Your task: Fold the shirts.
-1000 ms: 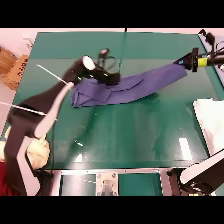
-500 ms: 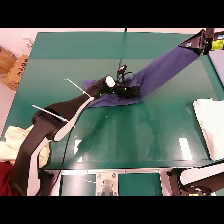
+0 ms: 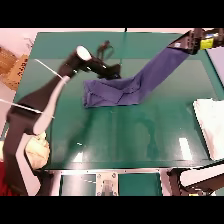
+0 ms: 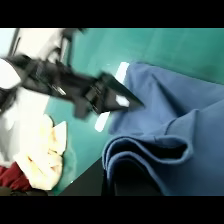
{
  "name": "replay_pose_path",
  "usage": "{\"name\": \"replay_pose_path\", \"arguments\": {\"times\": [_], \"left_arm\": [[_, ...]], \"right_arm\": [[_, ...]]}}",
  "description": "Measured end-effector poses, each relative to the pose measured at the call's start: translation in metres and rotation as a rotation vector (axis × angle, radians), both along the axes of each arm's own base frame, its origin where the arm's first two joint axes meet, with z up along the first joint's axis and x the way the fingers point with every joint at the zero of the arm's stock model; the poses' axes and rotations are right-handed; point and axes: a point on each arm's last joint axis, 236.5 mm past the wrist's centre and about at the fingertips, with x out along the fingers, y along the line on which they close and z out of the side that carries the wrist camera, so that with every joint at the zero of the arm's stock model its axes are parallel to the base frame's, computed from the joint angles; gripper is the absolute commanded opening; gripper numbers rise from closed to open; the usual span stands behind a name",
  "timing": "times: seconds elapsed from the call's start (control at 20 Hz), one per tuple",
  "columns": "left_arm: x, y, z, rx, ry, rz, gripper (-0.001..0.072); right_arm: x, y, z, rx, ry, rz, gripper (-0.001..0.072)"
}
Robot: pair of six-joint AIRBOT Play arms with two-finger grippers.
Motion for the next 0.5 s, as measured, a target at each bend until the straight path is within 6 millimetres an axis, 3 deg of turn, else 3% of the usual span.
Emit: {"name": "replay_pose_path", "arguments": {"times": [0.15,0.35,0.4,0.5], "left_arm": [[0.016,0.079,0.031,0.089,-0.041,0.072,0.0025],[0.023,0.158,0.050,0.161,-0.047,0.144,0.0024],[0.023,0.174,0.049,0.177,-0.042,0.153,0.0024],[0.022,0.197,0.054,0.193,-0.045,0.163,0.0025]], "right_arm": [[0.004,0.059,-0.008,0.029,-0.003,0.042,0.0022],[0.015,0.169,-0.044,0.075,0.004,0.065,0.0023],[0.015,0.199,-0.060,0.080,0.013,0.071,0.0082],[0.009,0.262,-0.101,0.079,0.040,0.084,0.0409]]}}
